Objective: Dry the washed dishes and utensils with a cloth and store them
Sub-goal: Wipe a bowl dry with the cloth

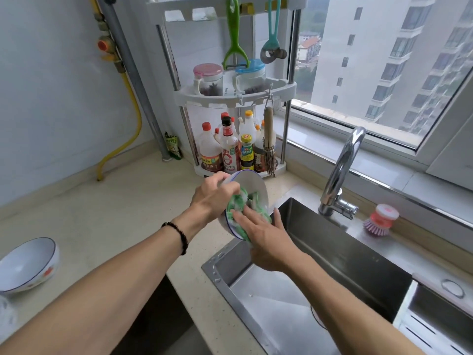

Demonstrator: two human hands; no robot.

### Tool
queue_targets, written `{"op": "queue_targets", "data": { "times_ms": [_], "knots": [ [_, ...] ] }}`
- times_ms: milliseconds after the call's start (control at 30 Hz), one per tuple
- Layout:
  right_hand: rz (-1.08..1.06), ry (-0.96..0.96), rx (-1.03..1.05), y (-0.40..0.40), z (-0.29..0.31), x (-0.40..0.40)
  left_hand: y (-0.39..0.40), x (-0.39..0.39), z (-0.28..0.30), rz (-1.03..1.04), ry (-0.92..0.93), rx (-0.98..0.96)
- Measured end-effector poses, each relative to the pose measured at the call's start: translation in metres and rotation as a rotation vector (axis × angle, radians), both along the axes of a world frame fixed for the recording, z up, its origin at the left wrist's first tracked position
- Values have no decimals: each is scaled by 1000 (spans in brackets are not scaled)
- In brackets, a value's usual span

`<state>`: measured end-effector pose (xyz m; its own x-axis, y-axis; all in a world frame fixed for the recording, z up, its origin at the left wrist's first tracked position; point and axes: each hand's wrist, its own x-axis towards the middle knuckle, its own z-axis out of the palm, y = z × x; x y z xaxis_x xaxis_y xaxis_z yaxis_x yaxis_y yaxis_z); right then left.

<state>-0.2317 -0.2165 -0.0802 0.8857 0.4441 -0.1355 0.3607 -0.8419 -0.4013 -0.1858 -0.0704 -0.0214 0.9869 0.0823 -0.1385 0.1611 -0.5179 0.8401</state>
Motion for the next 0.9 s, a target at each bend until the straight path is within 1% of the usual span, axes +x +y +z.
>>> {"op": "queue_targets", "data": {
  "times_ms": [33,100,133,167,200,300,333,400,433,500,533,567,600,633,667,700,733,767,800,833,867,900],
  "knots": [
    [-20,24,59,4,3,1,-2,-1,-1,27,-18,-12],
    [-71,158,333,17,15,-4,-7,-2,-2,105,-60,-56],
    [-83,196,430,21,15,-7,-6,-2,-2,120,-63,-63],
    [-84,192,450,21,13,-11,-5,-2,0,100,-51,-63],
    [-69,139,389,17,8,-13,-2,-1,2,54,-19,-60],
    [41,-213,41,-4,-9,-10,8,1,12,-127,112,-59],
    [53,-311,-16,-8,-13,-9,10,3,16,-155,142,-61],
    [27,-431,-4,-7,-13,-7,11,5,20,-147,162,-88],
    [-13,-480,41,-3,-13,-6,13,5,20,-115,159,-131],
    [-120,-569,134,11,-7,-6,12,-1,13,-67,119,-278],
    [-193,-559,192,20,1,-8,9,-6,6,-69,56,-331],
    [-277,-504,282,28,10,-9,4,-13,-1,-77,-19,-340],
    [-349,-407,391,36,18,-12,-1,-17,-7,-60,-84,-319],
    [-376,-302,486,41,24,-15,-4,-20,-9,-15,-137,-297],
    [-342,-221,561,44,29,-18,-4,-19,-8,31,-172,-272],
    [-250,-162,609,43,31,-23,0,-17,-5,56,-185,-255],
    [-138,-120,594,38,28,-27,6,-14,-2,58,-176,-256],
    [-46,-113,494,30,24,-28,11,-11,1,43,-160,-261],
    [11,-149,307,21,20,-26,15,-10,4,21,-152,-262],
    [37,-183,109,13,18,-23,18,-11,5,16,-153,-251],
    [37,-199,-9,9,17,-19,18,-13,5,26,-164,-236],
    [25,-174,-38,10,19,-16,16,-16,4,54,-179,-235]
  ]
}}
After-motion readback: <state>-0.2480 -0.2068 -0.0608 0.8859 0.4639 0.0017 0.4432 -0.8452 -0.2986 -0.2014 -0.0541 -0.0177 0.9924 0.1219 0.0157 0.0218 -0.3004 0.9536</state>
